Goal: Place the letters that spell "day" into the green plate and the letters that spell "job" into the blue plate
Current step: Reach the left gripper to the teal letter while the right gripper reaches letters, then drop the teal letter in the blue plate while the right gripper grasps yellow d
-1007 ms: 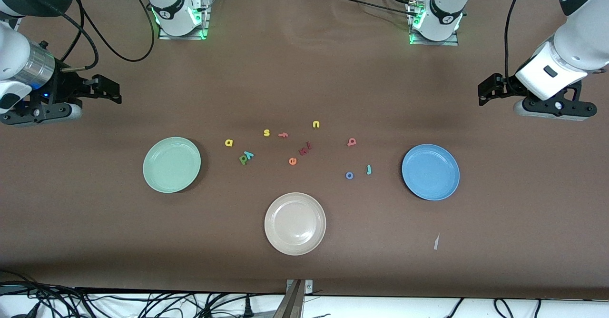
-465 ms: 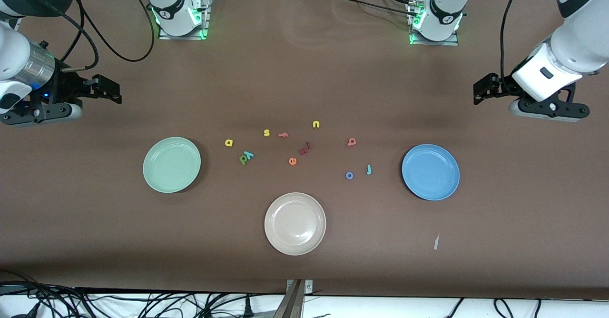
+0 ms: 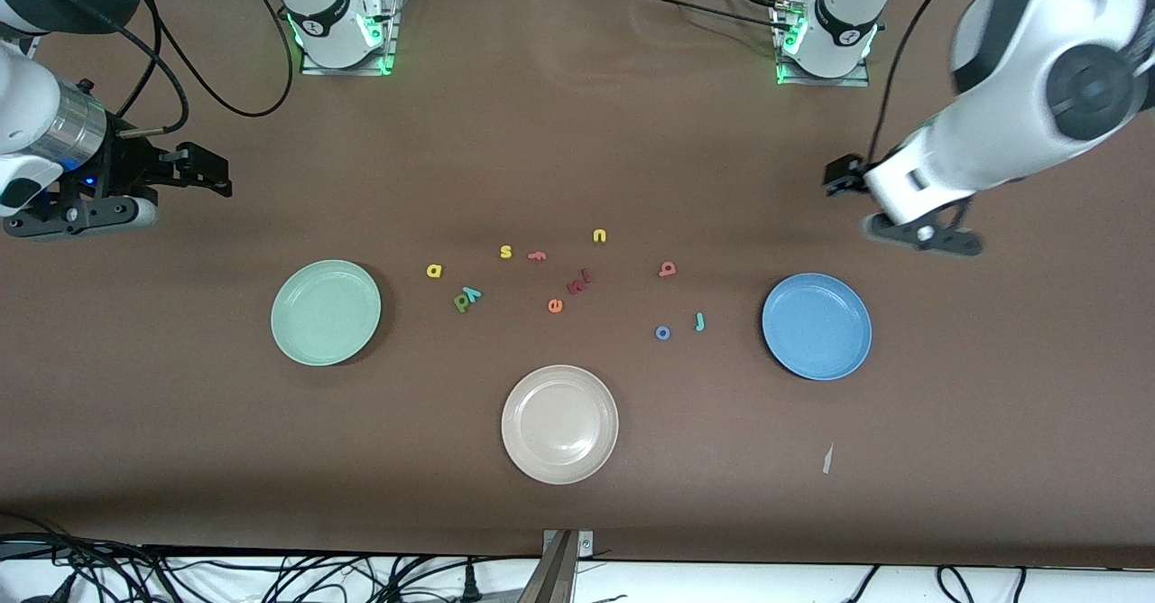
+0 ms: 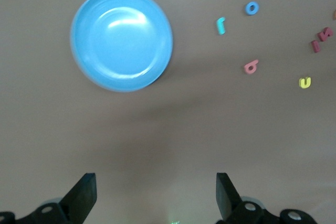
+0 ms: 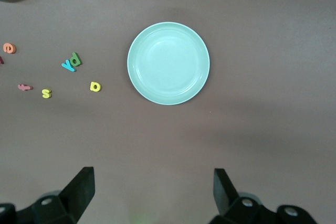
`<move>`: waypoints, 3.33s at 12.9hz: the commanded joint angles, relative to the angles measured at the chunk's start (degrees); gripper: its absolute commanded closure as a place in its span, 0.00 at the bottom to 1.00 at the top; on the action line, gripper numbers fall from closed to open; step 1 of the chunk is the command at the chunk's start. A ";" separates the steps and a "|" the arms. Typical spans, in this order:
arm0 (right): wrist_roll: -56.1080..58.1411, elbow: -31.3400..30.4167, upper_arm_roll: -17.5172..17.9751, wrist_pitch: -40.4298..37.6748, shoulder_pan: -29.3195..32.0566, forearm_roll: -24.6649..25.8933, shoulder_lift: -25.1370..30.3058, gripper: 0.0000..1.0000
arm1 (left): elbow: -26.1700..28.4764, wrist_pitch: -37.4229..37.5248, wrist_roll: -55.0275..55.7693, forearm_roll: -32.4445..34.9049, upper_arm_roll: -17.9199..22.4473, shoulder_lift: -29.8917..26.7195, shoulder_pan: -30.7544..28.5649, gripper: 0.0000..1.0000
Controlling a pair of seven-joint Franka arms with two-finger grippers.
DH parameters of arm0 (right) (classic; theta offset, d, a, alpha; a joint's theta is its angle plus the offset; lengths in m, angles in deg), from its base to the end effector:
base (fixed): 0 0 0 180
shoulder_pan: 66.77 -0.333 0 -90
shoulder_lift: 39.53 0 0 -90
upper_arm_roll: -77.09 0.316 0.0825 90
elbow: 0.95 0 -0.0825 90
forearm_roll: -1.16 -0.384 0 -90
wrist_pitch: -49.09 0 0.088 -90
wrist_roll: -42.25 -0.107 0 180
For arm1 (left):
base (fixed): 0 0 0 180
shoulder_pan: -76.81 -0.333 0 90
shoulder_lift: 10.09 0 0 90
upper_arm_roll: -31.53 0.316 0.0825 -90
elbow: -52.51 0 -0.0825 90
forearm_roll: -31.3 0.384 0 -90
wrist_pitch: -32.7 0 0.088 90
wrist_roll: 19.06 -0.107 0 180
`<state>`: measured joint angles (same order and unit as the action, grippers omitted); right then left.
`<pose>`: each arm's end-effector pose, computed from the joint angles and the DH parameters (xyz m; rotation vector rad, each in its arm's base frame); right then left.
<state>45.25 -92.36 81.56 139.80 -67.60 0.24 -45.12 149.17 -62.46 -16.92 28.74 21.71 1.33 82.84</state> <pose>0.5773 0.0533 0.5587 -3.1074 -0.2239 0.1714 0.5735 -0.1608 0.4636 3.0583 -0.3544 -0.3589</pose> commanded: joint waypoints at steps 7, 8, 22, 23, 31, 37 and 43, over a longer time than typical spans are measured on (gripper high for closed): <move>-3.44 1.67 0.98 2.18 -5.39 0.04 -4.34 0.00 | -1.92 -31.73 0.58 -0.60 0.15 19.16 1.70 0.00; -3.44 1.76 0.81 3.23 -6.36 0.04 -5.56 0.00 | -1.83 -33.15 1.10 -0.52 0.15 20.30 2.40 0.00; -29.59 -25.63 6.52 45.92 -10.94 6.44 -12.87 0.00 | -0.34 -44.67 16.93 1.16 0.67 31.21 9.70 0.48; -32.67 -27.31 6.78 47.78 -11.38 7.24 -12.96 0.00 | -0.34 -44.67 17.10 1.16 0.67 31.48 10.05 0.50; -36.66 -30.23 6.79 59.48 -12.61 8.73 -19.99 0.00 | -1.12 -36.36 16.75 2.11 3.12 27.63 9.43 1.00; -36.75 -30.23 6.79 60.19 -12.70 13.56 -22.01 0.25 | -2.97 -28.07 7.92 11.35 4.19 23.13 2.42 1.00; -36.83 -30.23 6.79 61.86 -12.96 13.66 -23.42 0.32 | -0.42 -27.97 2.87 10.65 4.02 24.27 -2.17 0.00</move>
<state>9.63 -122.25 88.25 199.89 -80.40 12.72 -67.87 148.68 -90.73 -13.74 38.55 26.29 25.87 80.81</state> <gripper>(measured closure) 0.317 0.670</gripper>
